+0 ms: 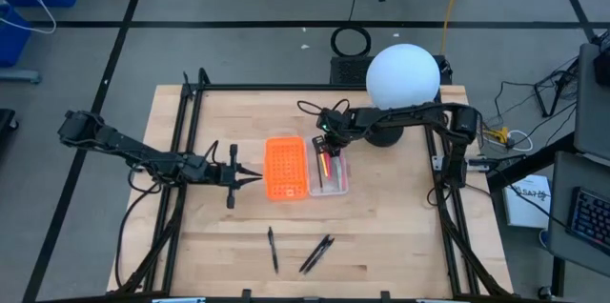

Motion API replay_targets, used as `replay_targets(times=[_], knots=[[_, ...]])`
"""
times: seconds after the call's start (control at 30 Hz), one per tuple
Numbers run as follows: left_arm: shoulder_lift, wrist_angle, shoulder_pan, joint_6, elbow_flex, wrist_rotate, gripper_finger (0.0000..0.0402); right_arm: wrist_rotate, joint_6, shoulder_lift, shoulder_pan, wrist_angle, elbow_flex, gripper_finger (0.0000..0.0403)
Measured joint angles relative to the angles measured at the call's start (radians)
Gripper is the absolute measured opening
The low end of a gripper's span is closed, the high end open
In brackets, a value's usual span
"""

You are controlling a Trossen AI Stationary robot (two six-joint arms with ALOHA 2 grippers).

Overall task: Pick & place school supplies into a supply box
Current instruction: Put the black scissors into the orange supply box

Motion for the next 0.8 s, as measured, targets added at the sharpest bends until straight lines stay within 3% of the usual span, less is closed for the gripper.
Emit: replay_targets(times=[0.1, 0.53, 0.8], knots=[[0.000, 0.000, 0.000, 0.000, 0.000, 0.000, 0.0037, 0.001, -0.009, 0.014, 0.000, 0.004, 0.000, 0.0051], [0.000, 0.000, 0.000, -0.051, 0.000, 0.000, 0.0037, -0.022, -0.004, 0.014, 0.018, 0.019, -0.001, 0.0177], [0.000, 0.013, 0.000, -0.088, 0.000, 0.000, 0.0037, -0.050, -0.025, -0.007, 0.025, 0.076, -0.002, 0.0210]])
